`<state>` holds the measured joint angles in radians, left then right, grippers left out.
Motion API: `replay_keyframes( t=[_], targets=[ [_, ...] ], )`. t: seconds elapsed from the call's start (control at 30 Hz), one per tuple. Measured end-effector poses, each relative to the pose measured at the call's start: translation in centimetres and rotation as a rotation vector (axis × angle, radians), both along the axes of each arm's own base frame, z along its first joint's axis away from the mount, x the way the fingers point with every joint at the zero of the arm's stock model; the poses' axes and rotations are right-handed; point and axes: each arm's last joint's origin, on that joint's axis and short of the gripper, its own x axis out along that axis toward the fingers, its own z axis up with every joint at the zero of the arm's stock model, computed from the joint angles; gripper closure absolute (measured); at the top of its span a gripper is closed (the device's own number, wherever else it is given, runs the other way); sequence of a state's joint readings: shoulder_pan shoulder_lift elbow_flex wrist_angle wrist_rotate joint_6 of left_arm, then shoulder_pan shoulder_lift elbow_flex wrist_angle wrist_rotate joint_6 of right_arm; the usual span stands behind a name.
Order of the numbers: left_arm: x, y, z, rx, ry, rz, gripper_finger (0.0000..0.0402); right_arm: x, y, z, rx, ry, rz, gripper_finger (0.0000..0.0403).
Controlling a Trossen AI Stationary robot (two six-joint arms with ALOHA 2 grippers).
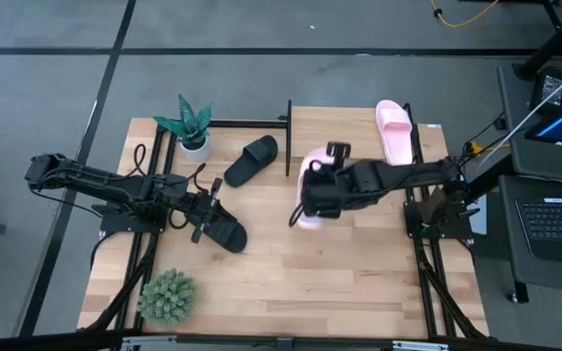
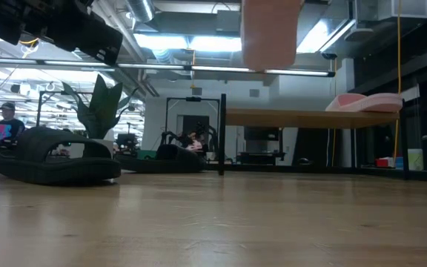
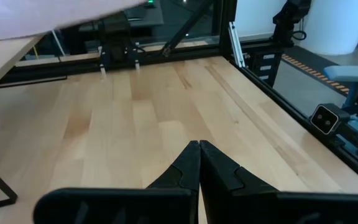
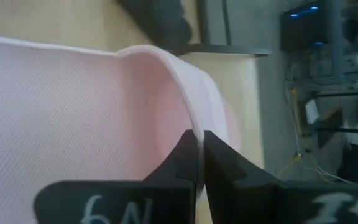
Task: Pick and place slides into the shelf
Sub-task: Put the pink slide on the shelf
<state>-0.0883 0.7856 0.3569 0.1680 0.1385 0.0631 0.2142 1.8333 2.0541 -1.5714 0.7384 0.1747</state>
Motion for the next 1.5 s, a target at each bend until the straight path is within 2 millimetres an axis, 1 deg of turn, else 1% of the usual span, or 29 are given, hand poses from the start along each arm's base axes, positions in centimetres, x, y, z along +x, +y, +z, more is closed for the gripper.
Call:
replay_keyframes(
  t=[0.33, 0.4, 0.57, 0.7, 0.77, 0.87, 1.0, 1.1, 1.2, 1.3, 1.4, 1.5],
  targets=[
    [0.0, 0.2, 0.0, 0.016, 0.0, 0.063, 0.0401, -2.1, -3.5, 2.6, -0.054, -0.014, -0.023, 0.0391],
    [0.0, 0.2, 0.0, 0.017, -0.001, 0.068, 0.0401, -2.5, -4.2, 3.0, -0.089, -0.004, -0.025, 0.0391],
    [0.0, 0.2, 0.0, 0.01, 0.001, 0.071, 0.0401, -3.5, -6.2, 4.0, -0.122, 0.002, -0.058, 0.0391],
    [0.0, 0.2, 0.0, 0.007, 0.002, 0.073, 0.0401, -4.9, -7.8, 4.0, -0.107, -0.013, -0.128, 0.0391],
    [0.0, 0.2, 0.0, -0.008, 0.005, 0.077, 0.0401, -5.9, -8.5, 3.6, -0.1, -0.019, -0.168, 0.0391],
    [0.0, 0.2, 0.0, -0.011, 0.006, 0.082, 0.0401, -7.3, -9.0, 2.5, -0.091, -0.065, -0.191, 0.0391],
    [0.0, 0.2, 0.0, -0.012, 0.004, 0.083, 0.0401, -8.9, -9.1, 0.6, -0.03, -0.154, -0.107, 0.0391],
    [0.0, 0.2, 0.0, -0.012, 0.005, 0.083, 0.0401, -10.3, -9.3, -0.1, -0.031, -0.21, -0.058, 0.0391],
    [0.0, 0.2, 0.0, -0.013, 0.004, 0.084, 0.0401, -12.1, -9.7, -0.6, -0.047, -0.236, -0.076, 0.0391],
    [0.0, 0.2, 0.0, -0.013, 0.003, 0.085, 0.0401, -13.7, -10.1, -1.2, -0.072, -0.219, -0.082, 0.0391],
    [0.1, 0.2, 0.1, -0.013, -0.003, 0.091, 0.0401, -14.5, -10.4, -2.2, -0.103, -0.224, -0.076, 0.0391],
    [0.1, 0.3, 0.1, -0.004, -0.005, 0.126, 0.0401, -14.8, -10.7, -3.3, -0.134, -0.232, -0.056, 0.0391]
  ],
)
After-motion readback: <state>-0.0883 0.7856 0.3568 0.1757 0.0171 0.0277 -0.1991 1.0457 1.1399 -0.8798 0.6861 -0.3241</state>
